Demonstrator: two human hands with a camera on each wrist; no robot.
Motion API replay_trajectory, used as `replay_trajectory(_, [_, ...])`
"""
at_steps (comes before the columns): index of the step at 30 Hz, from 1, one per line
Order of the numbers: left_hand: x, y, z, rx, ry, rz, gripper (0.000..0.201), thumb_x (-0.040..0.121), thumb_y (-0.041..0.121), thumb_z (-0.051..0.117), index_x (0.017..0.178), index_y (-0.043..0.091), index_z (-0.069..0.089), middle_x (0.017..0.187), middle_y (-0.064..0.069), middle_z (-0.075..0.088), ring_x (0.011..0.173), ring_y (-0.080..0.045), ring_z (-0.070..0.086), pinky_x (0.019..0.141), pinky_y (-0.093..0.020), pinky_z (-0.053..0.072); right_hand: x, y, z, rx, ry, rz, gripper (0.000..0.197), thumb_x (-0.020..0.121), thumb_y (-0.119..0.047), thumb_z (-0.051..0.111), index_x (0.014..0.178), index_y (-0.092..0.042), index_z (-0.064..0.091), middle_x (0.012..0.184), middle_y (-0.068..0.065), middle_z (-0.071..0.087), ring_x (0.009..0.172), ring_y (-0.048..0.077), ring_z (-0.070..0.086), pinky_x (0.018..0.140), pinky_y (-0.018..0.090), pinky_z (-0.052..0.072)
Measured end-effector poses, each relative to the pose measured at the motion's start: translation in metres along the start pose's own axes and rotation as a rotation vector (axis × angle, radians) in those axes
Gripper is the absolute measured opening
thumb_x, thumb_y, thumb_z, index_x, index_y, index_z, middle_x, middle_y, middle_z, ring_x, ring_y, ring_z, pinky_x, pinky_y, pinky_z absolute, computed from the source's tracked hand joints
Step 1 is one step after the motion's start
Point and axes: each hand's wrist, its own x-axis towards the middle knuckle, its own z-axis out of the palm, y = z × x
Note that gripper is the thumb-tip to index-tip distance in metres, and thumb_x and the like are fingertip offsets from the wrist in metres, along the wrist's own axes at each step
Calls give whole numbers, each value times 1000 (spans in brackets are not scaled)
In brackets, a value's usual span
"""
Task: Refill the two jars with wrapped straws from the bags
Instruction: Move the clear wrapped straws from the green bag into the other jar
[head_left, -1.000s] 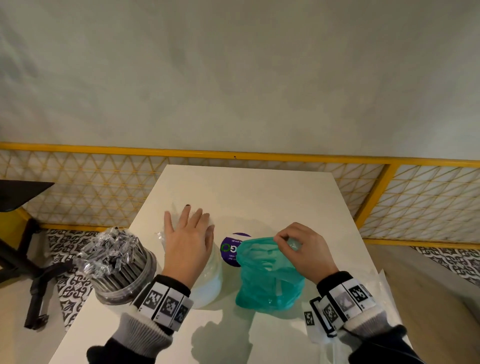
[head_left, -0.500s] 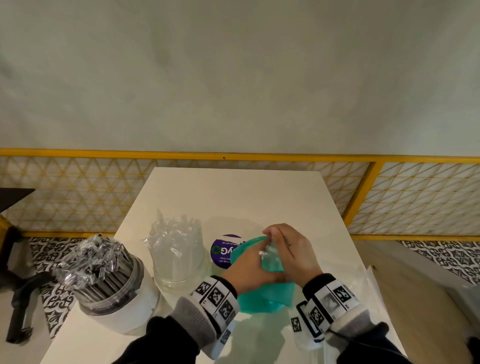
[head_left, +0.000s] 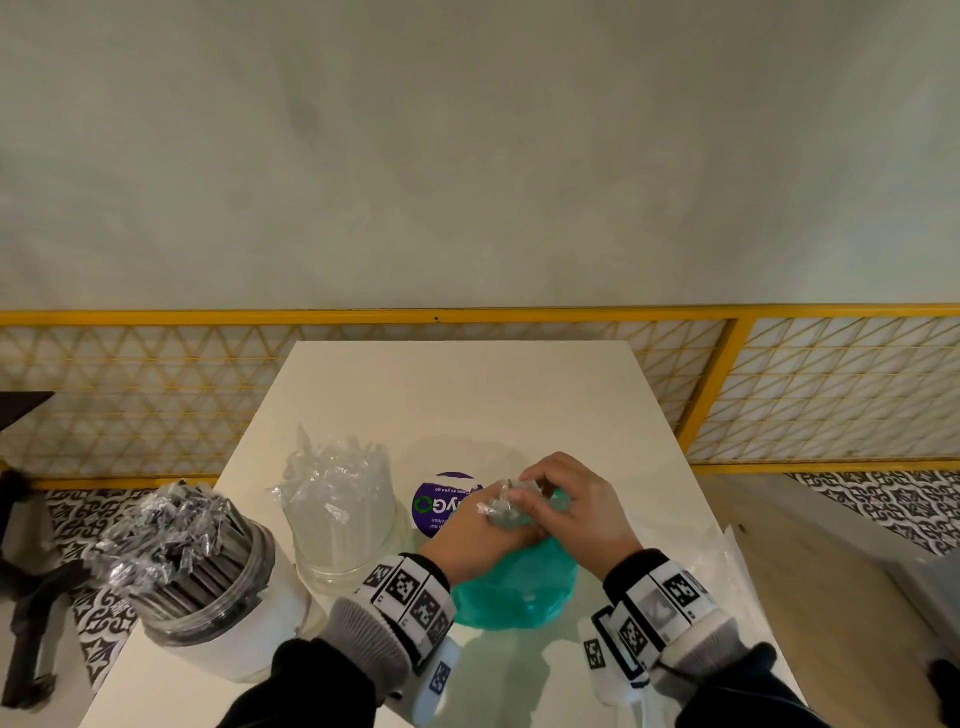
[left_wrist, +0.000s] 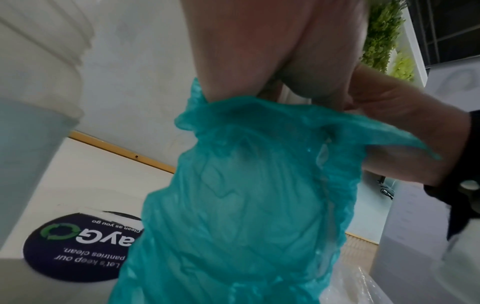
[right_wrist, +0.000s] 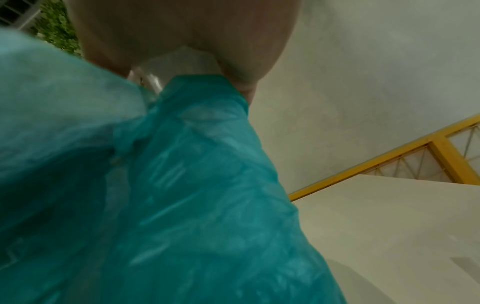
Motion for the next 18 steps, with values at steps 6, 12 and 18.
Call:
replay_trajectory(6, [-4, -9, -14, -107, 105, -39, 22, 82, 23, 70, 103, 20, 67, 97, 8, 69, 90, -1, 64, 78, -16, 48, 0, 1, 2, -18, -41, -6, 54, 81, -67, 46, 88, -18, 67, 78, -10, 63, 73, 2, 55, 66, 12, 43])
replay_trajectory(12, [-21, 17, -46, -388, 377, -82, 30, 73, 33, 77, 96, 16, 69, 95, -4, 74, 93, -19, 69, 87, -33, 54, 2, 5, 1, -92, -22, -1, 38, 85, -50, 54, 67, -18, 64, 63, -7, 59, 61, 7, 54, 59, 24, 44])
replay_trajectory(18, [-51, 83, -112, -291, 662, 77, 20, 80, 29, 65, 83, 10, 71, 89, -2, 74, 83, -11, 66, 75, -22, 52, 6, 7, 3, -110, -30, 24, 39, 85, -47, 50, 64, -17, 63, 62, -4, 60, 60, 10, 56, 59, 29, 46])
